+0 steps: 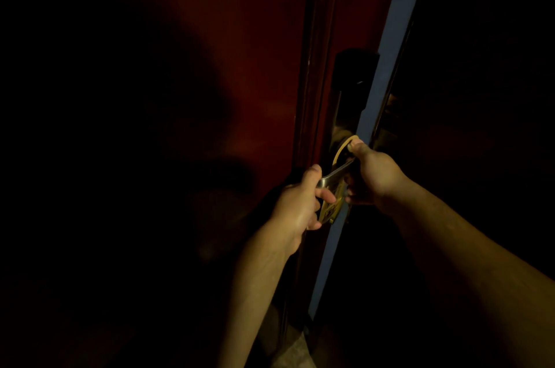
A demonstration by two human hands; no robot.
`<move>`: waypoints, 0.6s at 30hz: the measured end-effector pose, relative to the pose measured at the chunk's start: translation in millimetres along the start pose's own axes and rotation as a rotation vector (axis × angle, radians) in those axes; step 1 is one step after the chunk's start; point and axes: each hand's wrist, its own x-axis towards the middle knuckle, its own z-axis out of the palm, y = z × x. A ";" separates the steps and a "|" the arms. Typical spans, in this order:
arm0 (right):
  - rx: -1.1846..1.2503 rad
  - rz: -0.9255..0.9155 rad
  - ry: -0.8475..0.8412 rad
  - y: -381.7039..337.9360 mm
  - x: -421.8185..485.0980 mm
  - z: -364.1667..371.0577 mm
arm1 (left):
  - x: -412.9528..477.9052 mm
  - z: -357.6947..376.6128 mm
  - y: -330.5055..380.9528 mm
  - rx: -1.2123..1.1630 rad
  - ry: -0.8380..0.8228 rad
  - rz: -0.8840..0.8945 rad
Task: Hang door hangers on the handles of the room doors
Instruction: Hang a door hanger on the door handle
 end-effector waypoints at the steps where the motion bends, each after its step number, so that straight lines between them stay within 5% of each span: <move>1: 0.000 -0.005 -0.004 1.6 -1.0 -1.8 | -1.3 2.0 -0.7 0.000 0.006 -0.003; 18: 0.027 -0.058 -0.064 7.0 -19.1 -10.1 | -10.2 15.0 -9.0 -0.061 0.084 0.086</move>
